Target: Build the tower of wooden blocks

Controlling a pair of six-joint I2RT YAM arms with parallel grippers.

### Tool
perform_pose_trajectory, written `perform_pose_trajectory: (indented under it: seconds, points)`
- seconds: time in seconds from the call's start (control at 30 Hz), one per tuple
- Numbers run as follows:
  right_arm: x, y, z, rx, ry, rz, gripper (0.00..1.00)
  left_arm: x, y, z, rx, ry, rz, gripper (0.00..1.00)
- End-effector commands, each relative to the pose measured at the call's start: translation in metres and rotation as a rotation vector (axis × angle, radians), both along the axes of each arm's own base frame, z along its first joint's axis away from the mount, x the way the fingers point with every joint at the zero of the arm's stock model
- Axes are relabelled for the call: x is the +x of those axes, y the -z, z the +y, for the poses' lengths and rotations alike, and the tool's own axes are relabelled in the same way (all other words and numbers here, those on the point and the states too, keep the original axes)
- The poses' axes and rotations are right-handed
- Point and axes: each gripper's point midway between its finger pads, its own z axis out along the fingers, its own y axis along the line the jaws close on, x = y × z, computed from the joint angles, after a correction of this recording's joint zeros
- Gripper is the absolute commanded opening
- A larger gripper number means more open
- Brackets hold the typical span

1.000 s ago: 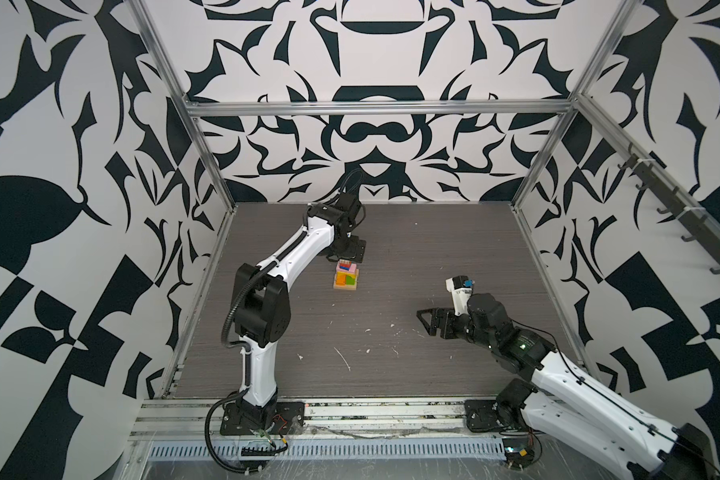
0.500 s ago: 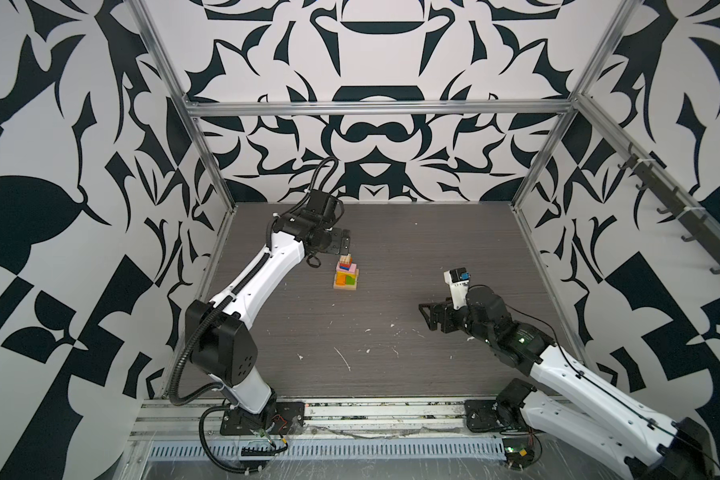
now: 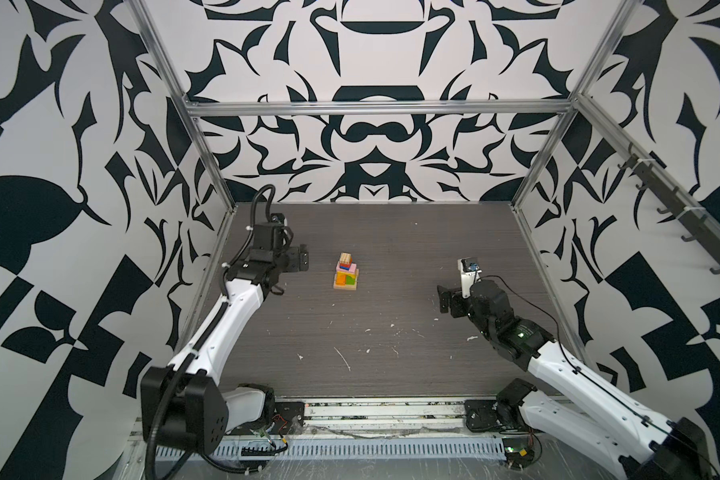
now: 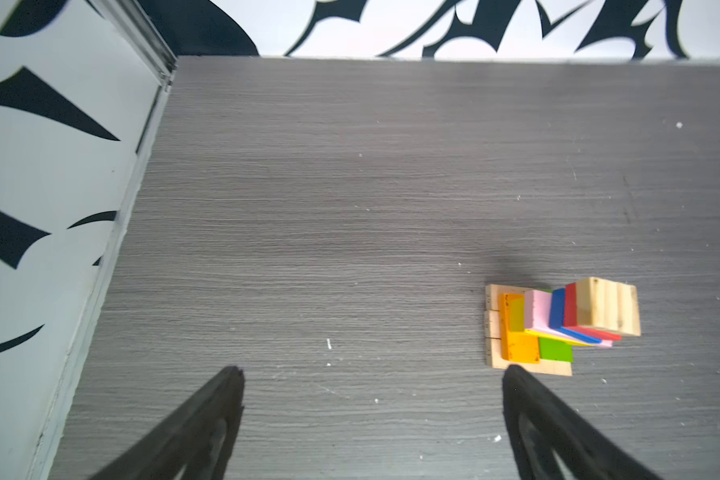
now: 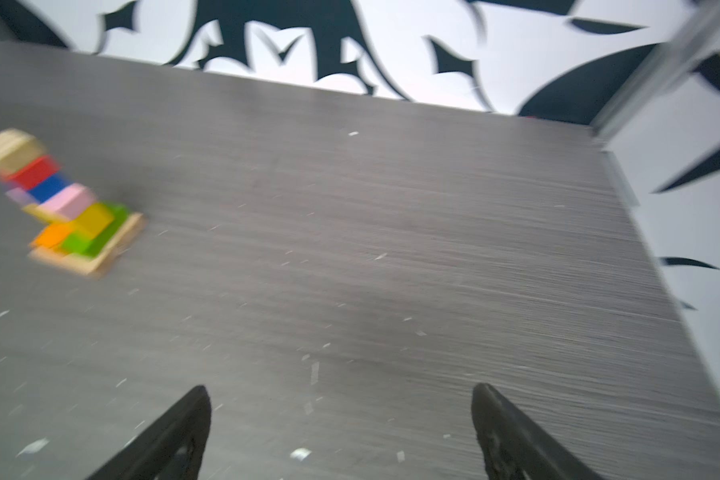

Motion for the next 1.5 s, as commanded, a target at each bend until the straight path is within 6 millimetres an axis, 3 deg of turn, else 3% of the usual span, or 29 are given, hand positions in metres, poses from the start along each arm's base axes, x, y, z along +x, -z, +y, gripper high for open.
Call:
perform_pose_trajectory:
  seconds: [0.0, 0.07, 0.17, 0.27, 0.5, 0.73, 0.97, 1.13, 1.2, 1.33, 1.4, 1.47]
  points:
    - [0.014, -0.001, -0.022, -0.062, 0.069, -0.073, 1.00, 0.012, -0.012, 0.015, 0.007, -0.004, -0.148, 1.00]
    - [0.019, 0.005, -0.028, -0.073, 0.080, -0.097, 1.00, 0.011, 0.004, 0.024, 0.015, -0.037, -0.170, 0.99]
    - [0.025, 0.020, -0.031, -0.107, 0.077, -0.116, 1.00, 0.011, 0.034, 0.020, 0.020, -0.001, -0.201, 0.99]
    - [0.031, 0.029, -0.039, -0.168, 0.110, -0.109, 1.00, 0.014, 0.057, 0.036, 0.048, -0.084, -0.175, 0.99]
    - [0.039, 0.045, -0.062, -0.226, 0.202, -0.139, 1.00, 0.018, 0.090, 0.052, 0.051, -0.154, -0.203, 0.99]
    - [0.047, 0.054, -0.081, -0.269, 0.300, -0.227, 1.00, 0.019, 0.098, 0.069, 0.041, -0.219, -0.272, 0.99]
    - [0.059, 0.050, -0.075, -0.239, 0.266, -0.313, 1.00, 0.015, 0.105, 0.082, 0.025, -0.262, -0.368, 1.00]
    - [0.071, 0.067, -0.071, -0.214, 0.241, -0.312, 1.00, 0.021, 0.114, 0.080, 0.027, -0.241, -0.375, 1.00]
    - [0.072, 0.068, -0.072, -0.223, 0.241, -0.307, 1.00, 0.021, 0.118, 0.090, 0.026, -0.300, -0.324, 0.99]
    - [0.075, 0.071, -0.072, -0.203, 0.228, -0.282, 1.00, 0.022, 0.117, 0.090, 0.027, -0.297, -0.342, 0.99]
    - [0.078, 0.084, -0.082, -0.137, 0.239, -0.241, 1.00, 0.021, 0.117, 0.090, 0.025, -0.298, -0.338, 0.99]
    - [0.092, 0.081, -0.094, -0.156, 0.304, -0.236, 1.00, 0.021, 0.117, 0.090, 0.024, -0.298, -0.341, 0.99]
